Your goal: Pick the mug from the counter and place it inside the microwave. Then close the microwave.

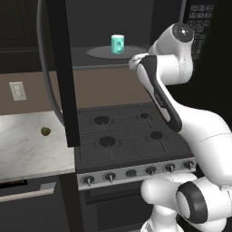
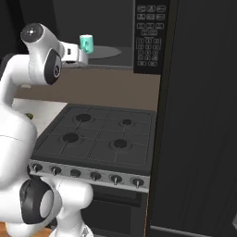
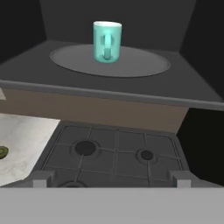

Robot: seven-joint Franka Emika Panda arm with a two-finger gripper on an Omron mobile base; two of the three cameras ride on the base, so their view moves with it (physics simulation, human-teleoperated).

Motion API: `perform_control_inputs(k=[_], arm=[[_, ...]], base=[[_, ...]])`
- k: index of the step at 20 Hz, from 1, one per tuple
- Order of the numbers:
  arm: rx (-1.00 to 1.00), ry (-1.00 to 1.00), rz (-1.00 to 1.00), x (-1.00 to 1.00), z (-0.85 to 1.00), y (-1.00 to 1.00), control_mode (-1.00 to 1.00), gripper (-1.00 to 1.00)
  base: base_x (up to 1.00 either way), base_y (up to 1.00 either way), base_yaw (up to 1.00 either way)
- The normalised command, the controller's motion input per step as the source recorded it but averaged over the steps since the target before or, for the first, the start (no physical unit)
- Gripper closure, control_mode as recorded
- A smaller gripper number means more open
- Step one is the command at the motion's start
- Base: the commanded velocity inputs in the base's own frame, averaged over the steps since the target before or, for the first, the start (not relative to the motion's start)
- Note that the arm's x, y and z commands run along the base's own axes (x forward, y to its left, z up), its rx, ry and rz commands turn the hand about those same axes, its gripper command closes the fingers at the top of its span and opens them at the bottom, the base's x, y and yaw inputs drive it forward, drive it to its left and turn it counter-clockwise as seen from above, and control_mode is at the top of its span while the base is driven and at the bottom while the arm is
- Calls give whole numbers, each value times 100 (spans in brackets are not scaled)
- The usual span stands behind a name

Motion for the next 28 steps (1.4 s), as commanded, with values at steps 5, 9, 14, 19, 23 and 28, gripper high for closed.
perform_control_inputs(k=[5, 9, 14, 19, 23, 28], arm=[[0, 0, 0, -43, 19, 0, -100, -100], [0, 0, 0, -44, 22, 0, -100, -100], [0, 0, 0, -47, 2, 0, -100, -100], [0, 0, 0, -42, 0, 0, -100, -100], [0, 0, 0, -38, 0, 0, -100, -100], [0, 0, 0, -44, 0, 0, -100, -100]], base=[[0, 0, 0], [0, 0, 0], [0, 0, 0], [0, 0, 0], [0, 0, 0], [0, 0, 0]])
